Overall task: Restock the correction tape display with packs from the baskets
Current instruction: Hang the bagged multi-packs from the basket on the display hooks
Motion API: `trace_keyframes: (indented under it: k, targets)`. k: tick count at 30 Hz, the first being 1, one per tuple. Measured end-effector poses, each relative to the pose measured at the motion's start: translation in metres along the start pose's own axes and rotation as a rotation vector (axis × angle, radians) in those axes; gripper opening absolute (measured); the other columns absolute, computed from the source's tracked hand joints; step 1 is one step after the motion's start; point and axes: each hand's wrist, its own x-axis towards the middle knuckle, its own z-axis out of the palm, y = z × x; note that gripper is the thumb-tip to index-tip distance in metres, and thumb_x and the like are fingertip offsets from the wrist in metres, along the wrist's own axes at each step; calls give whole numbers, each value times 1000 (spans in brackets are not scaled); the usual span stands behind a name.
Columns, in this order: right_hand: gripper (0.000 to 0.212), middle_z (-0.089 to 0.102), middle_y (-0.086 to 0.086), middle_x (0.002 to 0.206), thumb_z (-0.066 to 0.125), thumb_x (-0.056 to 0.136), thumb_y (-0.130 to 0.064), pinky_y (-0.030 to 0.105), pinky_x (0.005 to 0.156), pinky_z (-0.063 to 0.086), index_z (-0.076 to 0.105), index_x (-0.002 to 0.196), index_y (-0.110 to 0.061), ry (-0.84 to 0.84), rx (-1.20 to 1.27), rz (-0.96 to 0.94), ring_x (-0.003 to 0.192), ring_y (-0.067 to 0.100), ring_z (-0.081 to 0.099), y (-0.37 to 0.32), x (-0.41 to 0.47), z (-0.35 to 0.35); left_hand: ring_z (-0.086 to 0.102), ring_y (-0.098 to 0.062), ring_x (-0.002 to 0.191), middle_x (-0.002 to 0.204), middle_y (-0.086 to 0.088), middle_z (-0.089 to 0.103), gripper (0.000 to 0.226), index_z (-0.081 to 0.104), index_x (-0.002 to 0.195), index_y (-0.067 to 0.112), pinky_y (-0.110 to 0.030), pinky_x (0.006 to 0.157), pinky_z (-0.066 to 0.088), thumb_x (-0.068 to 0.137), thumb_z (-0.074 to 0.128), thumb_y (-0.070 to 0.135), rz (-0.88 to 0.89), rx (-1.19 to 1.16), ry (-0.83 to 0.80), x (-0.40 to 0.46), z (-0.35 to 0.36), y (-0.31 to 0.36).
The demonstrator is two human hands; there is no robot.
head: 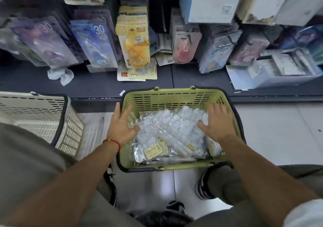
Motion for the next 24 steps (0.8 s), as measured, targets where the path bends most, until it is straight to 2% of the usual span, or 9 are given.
trace_keyframes:
  k: [2, 4, 7, 10, 13, 16, 20, 22, 24]
  targets:
    - [69, 56, 9, 144, 67, 95, -54, 42, 107, 46, 45, 151, -20, -306, 198, -186, 127, 29, 56, -29, -4, 0, 13, -34, 161, 177, -5, -4, 83, 34, 163, 29, -47, 128, 18, 92, 75, 23, -20, -7, 32, -5, 6, 6]
    - [77, 52, 6, 147, 72, 92, -56, 42, 107, 48, 42, 152, -19, -529, 188, -244, 131, 27, 53, -58, -16, 9, 8, -34, 162, 177, -9, 0, 78, 38, 161, 23, -49, 130, 17, 91, 73, 23, -28, 31, 96, -12, 14, 11]
    - [72, 48, 9, 142, 76, 92, -39, 41, 103, 47, 38, 147, -12, -424, -5, -279, 131, 28, 50, -84, -40, 31, 4, -32, 162, 176, -12, 8, 71, 44, 156, 19, -53, 130, 12, 90, 71, 20, 53, 148, 148, -27, 26, 20]
    - [65, 54, 10, 134, 78, 88, -27, 41, 99, 49, 41, 139, -12, -354, 28, -227, 122, 30, 56, -91, -49, 38, 14, -31, 161, 172, -11, 25, 66, 52, 150, 18, -48, 131, 11, 87, 72, 13, 154, 53, 163, -41, 35, 31]
    - [65, 65, 7, 117, 81, 83, -29, 35, 83, 51, 45, 135, -18, -378, 376, -51, 106, 30, 65, -83, -43, 24, 39, -28, 148, 156, -7, 48, 59, 58, 144, 16, -32, 123, 27, 87, 73, 8, 150, -203, 172, -47, 41, 38]
    - [55, 69, -1, 108, 86, 81, -23, 37, 75, 60, 52, 125, -23, -375, 903, 121, 94, 23, 71, -74, -37, -2, 56, -24, 130, 146, -3, 55, 64, 51, 148, 20, -40, 111, 47, 91, 80, 20, -70, -555, 33, -46, 38, 51]
    - [57, 79, -3, 110, 94, 76, -37, 21, 78, 59, 65, 122, -21, -430, 1400, 195, 101, 13, 76, -80, -35, -18, 55, -28, 136, 152, -5, 53, 104, 32, 161, 23, -51, 116, 45, 78, 86, 51, -344, -996, -353, -42, 36, 67]
    - [63, 80, 2, 110, 90, 72, -42, 26, 80, 61, 66, 123, -12, -412, 1474, 232, 102, 18, 77, -86, -33, -18, 61, -31, 132, 147, -9, 61, 90, 33, 161, 21, -52, 108, 51, 87, 84, 34, -387, -1092, -396, -39, 38, 68]
    - [55, 80, 8, 110, 88, 78, -36, 35, 85, 62, 68, 121, -7, -415, 1520, 271, 102, 24, 78, -87, -29, -15, 70, -29, 118, 132, -12, 73, 63, 48, 151, 19, -44, 87, 61, 95, 76, 18, -384, -1119, -390, -35, 37, 63]
